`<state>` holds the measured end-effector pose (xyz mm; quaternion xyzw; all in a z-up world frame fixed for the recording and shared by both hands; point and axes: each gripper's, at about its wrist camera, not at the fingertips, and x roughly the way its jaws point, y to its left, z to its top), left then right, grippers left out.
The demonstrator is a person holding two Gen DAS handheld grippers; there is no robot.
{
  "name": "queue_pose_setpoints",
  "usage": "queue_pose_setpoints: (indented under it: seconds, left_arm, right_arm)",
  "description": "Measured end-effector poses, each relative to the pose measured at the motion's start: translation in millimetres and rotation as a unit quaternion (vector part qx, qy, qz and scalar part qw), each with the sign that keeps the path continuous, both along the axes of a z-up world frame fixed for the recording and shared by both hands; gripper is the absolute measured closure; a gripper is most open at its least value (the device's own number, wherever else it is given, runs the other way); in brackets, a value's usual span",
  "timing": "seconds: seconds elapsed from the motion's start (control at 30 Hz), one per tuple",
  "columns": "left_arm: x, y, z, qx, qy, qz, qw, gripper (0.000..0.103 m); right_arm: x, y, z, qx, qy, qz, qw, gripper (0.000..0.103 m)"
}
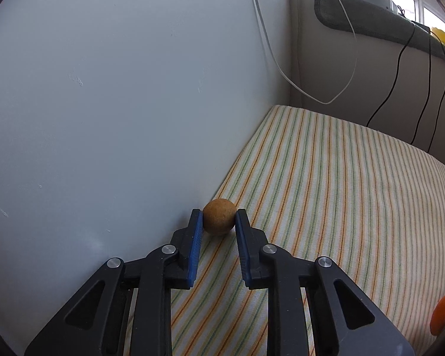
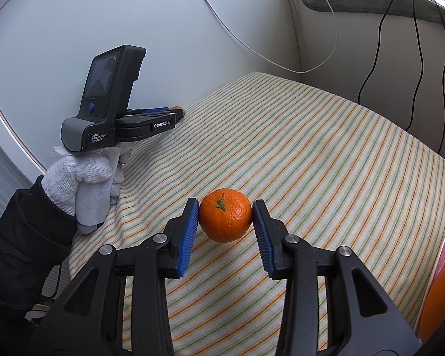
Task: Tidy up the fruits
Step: 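Lift and carry the tangerine with the right tool while the left tool carries the kiwi to the plate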
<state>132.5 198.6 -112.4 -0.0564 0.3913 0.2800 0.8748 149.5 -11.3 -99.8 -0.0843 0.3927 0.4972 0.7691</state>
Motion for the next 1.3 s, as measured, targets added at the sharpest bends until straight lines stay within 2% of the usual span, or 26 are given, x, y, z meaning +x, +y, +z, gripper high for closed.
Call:
queue_pose_setpoints:
  seconds: [0.2, 0.57, 1.07, 1.3]
  left_arm:
    - [-10, -12, 8, -0.023, -0.022, -0.028, 0.9991, 0.083]
    - [-16, -76, 42, -0.024, -0.060, -0.114, 0.9914, 0.083]
    - [-7, -171, 83, -0.038, -0.107, -0.232, 0.9662, 0.083]
    - [-2, -213, 93, -0.064, -0.115, -0.288, 0.9487, 0.083]
  right_arm:
    - [1, -5, 7, 0.008, -0.005, -0.009, 1.000, 0.064]
    - [1, -28, 33, 0.017, -0.028, -0.038, 0.999, 0.064]
    - [9, -101, 76, 0.028, -0.074, -0.108, 0.991, 0.064]
    - [24, -144, 94, 0.025, -0.089, -0.153, 0.984, 0.064]
